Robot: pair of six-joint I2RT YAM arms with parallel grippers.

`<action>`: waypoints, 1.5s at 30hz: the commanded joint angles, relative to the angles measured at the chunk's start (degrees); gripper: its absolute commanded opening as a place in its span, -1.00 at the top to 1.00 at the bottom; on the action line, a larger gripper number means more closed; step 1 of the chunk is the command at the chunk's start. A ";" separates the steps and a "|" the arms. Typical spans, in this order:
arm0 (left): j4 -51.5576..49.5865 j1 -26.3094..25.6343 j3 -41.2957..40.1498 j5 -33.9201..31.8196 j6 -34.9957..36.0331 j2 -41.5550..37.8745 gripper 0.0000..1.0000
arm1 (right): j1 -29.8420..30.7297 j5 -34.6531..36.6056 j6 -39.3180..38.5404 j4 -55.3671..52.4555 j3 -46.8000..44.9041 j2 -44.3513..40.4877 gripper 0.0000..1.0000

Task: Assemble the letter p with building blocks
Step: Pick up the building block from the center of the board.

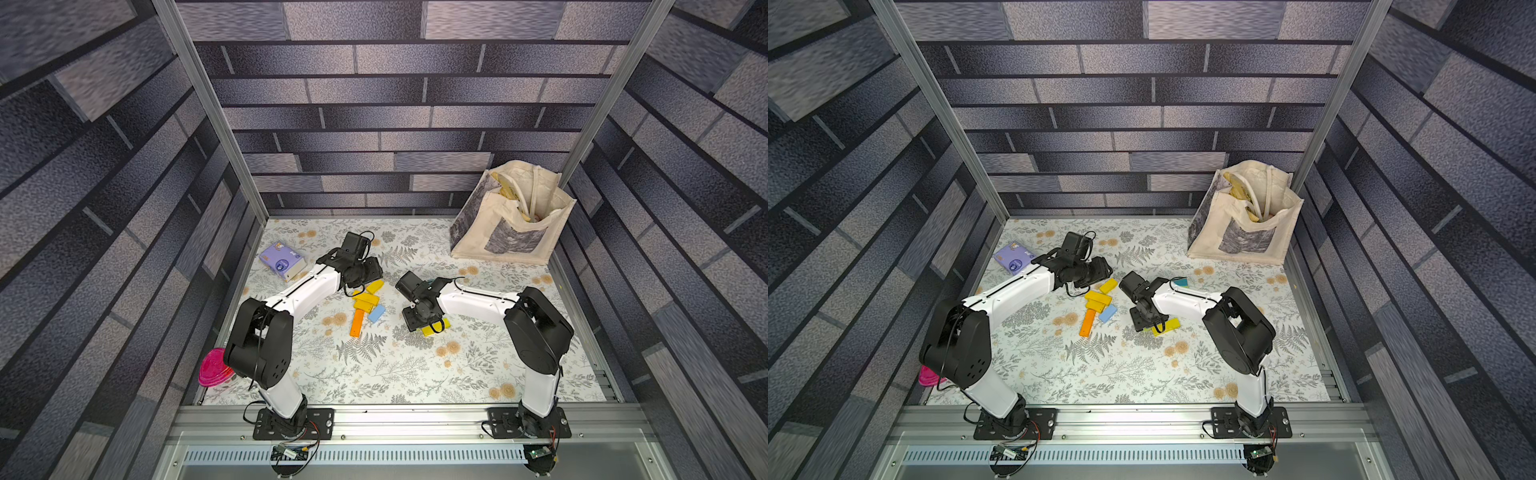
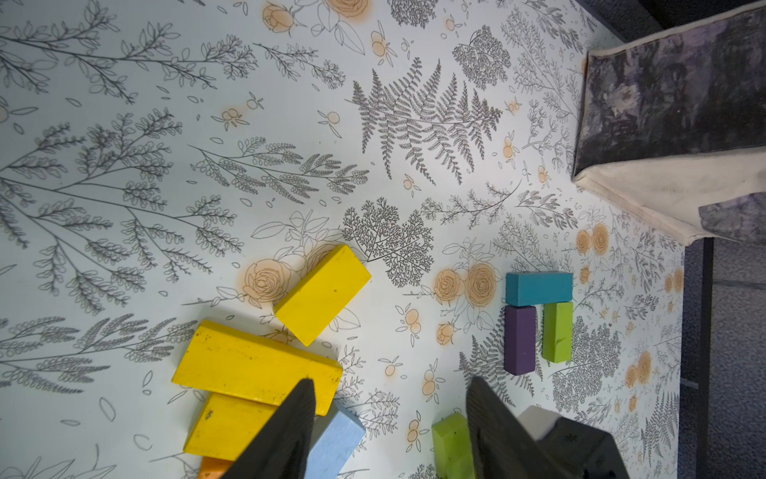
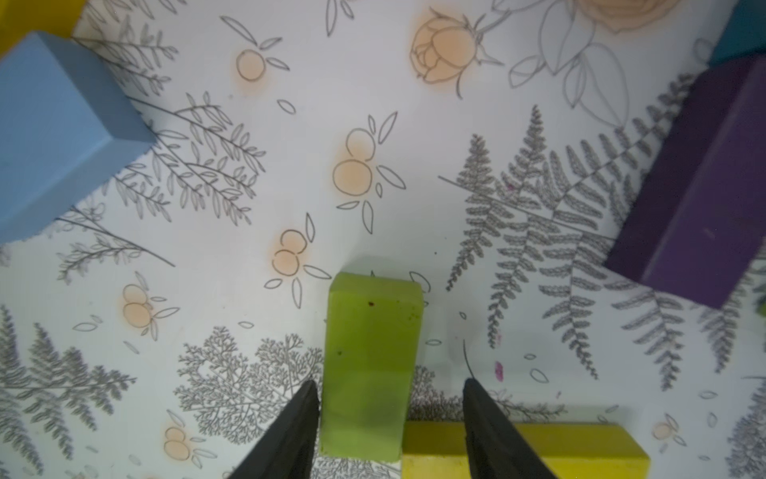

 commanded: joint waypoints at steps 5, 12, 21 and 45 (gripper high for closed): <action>0.36 0.15 1.47 0.46 0.69 0.75 -0.22 | 0.81 1.09 -1.80 -1.86 0.66 1.17 0.18; 0.56 0.17 1.38 0.72 0.91 1.11 -0.22 | 0.93 -0.41 -2.99 -0.67 1.51 -0.52 0.93; 1.38 0.08 0.77 1.57 1.20 1.00 -0.22 | -1.33 7.64 -5.56 -4.65 3.76 -12.47 0.96; 2.21 -0.96 5.68 6.08 1.90 6.01 -0.21 | -20.61 2.78 25.95 0.80 -23.59 -28.33 1.00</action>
